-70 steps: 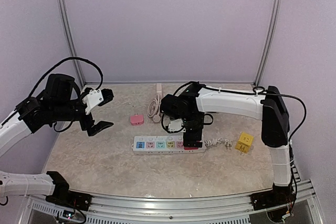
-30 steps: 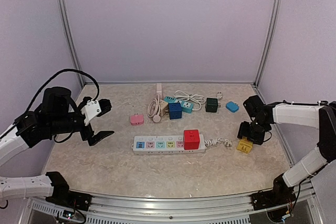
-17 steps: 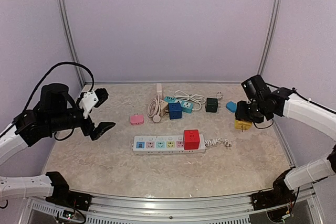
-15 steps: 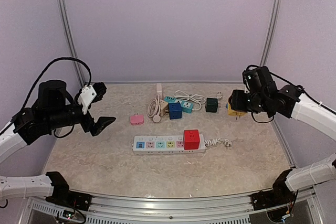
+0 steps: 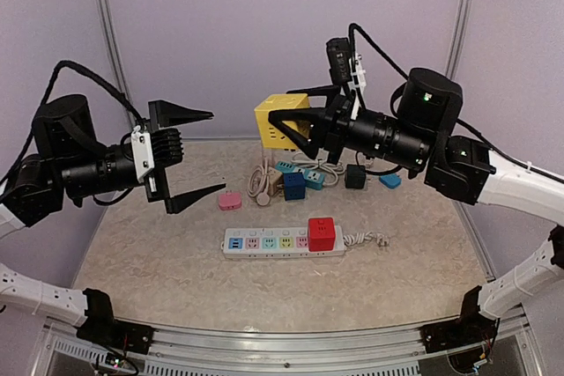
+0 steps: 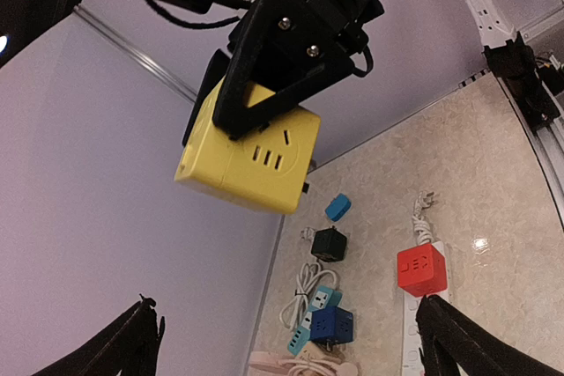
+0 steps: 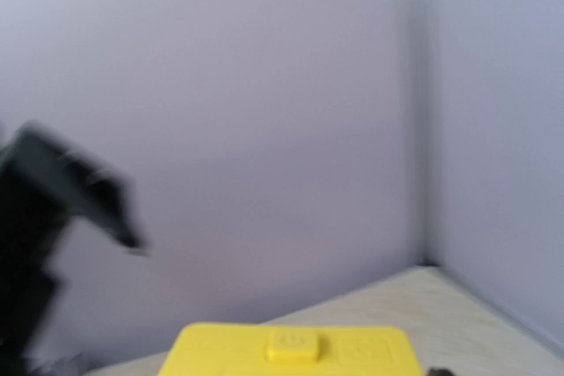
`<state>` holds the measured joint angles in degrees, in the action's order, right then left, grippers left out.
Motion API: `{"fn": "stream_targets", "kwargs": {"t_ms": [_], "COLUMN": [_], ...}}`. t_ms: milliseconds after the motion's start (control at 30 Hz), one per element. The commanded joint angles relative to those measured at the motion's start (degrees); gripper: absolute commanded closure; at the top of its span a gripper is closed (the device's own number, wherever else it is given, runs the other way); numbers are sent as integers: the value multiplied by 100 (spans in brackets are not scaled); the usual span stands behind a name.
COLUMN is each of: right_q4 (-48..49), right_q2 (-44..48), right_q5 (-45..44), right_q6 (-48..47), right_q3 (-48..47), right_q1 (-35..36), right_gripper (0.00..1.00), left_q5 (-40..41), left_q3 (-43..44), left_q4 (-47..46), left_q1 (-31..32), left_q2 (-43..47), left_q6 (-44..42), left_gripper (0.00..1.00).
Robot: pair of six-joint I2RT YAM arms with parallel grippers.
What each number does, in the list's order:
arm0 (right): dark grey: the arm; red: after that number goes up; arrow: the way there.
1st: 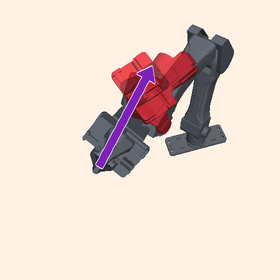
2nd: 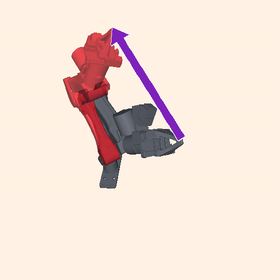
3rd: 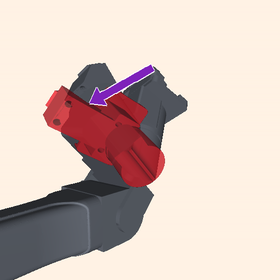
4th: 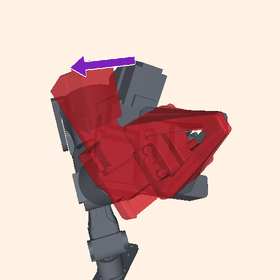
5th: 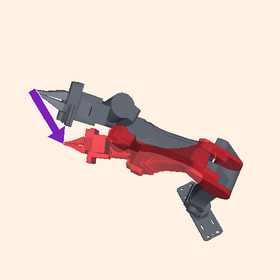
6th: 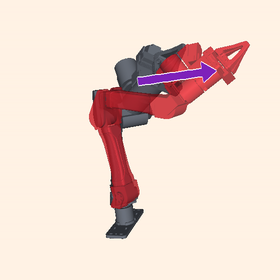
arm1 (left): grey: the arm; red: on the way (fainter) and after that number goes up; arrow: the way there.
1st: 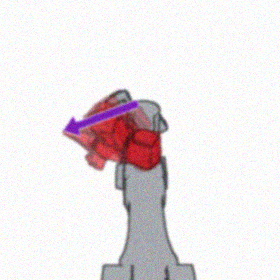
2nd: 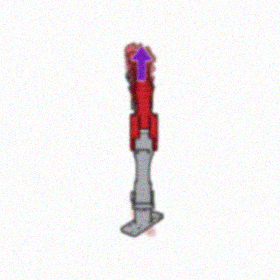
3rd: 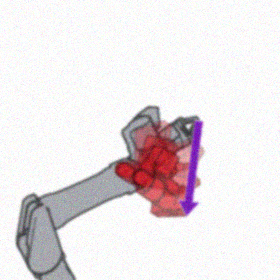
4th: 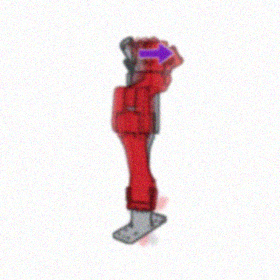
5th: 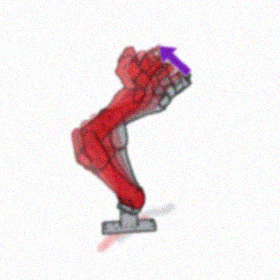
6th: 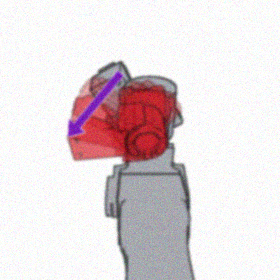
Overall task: Insert the plug
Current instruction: Pick up the plug from the center of the board.
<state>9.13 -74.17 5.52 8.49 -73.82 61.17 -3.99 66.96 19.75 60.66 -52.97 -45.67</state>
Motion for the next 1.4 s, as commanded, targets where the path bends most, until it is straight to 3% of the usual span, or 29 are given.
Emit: {"fn": "stream_targets", "kwargs": {"t_ms": [0, 133, 233, 467, 867, 1033, 1133, 1167, 1367], "right_q4": [348, 496, 676, 672, 467, 424, 386, 278, -201], "right_q2": [-194, -203, -233, -359, -485, -511, -533, -546, -525], "right_q5": [847, 830, 784, 667, 548, 550, 571, 573, 446], "right_q6": [-780, -927, -872, -862, -876, -886, -876, -876, -926], "right_q3": [-410, -358, -291, -318, -455, -500, -516, -571, -637], "right_q1": [543, 728, 755, 773, 767, 767, 768, 771, 772], "right_gripper": [100, 100, 100, 100, 100, 100, 100, 100, 100], "left_q5": [374, 274, 336, 592, 437, 475, 493, 525, 664], "left_q3": [-166, -383, -727, -985, -1229, -1176, -1184, -1174, -1193], "left_q4": [-952, -895, -1440, -2739, -2964, -2838, -2767, -2774, -2762], "left_q1": [469, 571, 684, 842, 842, 842, 842, 842, 842], "left_q2": [-98, -72, -26, -211, -173, -172, -161, -165, -152], "left_q6": [-2217, -3239, -3760, -4371, -5068, -5033, -5046, -5040, -4976], "left_gripper": [1, 1, 2, 7, 10, 26, 41, 55, 97]}}
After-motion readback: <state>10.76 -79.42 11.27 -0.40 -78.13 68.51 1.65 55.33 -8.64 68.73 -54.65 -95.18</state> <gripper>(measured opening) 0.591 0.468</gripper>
